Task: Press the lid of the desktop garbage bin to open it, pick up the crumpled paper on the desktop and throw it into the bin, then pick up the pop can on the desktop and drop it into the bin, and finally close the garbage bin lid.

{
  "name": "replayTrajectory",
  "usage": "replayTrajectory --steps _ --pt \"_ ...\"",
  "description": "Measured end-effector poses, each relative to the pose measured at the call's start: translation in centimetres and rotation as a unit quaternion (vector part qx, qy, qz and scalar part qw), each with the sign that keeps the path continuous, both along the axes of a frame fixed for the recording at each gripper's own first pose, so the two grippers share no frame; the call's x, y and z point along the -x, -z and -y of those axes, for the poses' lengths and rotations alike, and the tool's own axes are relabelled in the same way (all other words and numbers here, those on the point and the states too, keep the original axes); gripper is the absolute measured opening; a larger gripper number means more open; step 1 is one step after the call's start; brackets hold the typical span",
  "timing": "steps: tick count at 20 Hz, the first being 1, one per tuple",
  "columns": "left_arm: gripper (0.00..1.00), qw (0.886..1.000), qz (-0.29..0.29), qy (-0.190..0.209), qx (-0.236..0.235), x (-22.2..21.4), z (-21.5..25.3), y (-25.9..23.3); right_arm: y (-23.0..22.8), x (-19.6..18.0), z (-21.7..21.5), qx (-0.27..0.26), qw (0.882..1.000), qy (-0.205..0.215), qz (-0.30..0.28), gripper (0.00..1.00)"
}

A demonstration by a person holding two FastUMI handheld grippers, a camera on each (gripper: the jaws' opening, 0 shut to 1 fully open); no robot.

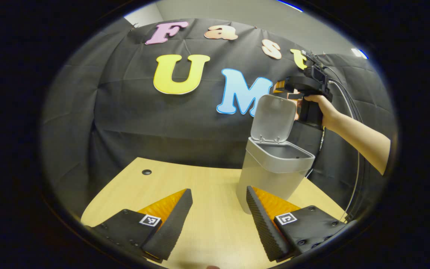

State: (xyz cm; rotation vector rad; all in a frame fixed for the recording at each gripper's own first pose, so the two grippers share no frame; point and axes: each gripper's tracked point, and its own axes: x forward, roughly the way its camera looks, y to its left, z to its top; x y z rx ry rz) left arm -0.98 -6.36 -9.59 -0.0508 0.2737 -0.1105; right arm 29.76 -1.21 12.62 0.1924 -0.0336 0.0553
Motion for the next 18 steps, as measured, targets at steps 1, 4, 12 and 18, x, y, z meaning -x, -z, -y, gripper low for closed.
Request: replayTrajectory --steps 1,4,12,18 --pt "1.00 1.000 0.001 -0.002 -0.001 -0.2 -0.3 -0.1 0.0 -0.4 -0.3 0.006 1.000 -0.001 -0.005 0.92" --pt "1.00 1.000 0.005 0.000 0.001 -0.6 -1.4 -0.1 0.5 -1.2 -1.0 0.020 0.999 -0.006 -0.026 0.92" --pt "1.00 0.999 0.011 0.041 0.005 -1.7 -3.2 0.3 2.0 0.9 -1.0 0.052 0.995 -0.003 -0.085 0.93" --pt "1.00 0.998 0.010 0.059 0.002 -1.0 -3.7 0.4 5.4 6.6 -0.8 0.064 0.992 -0.003 -0.109 0.93"
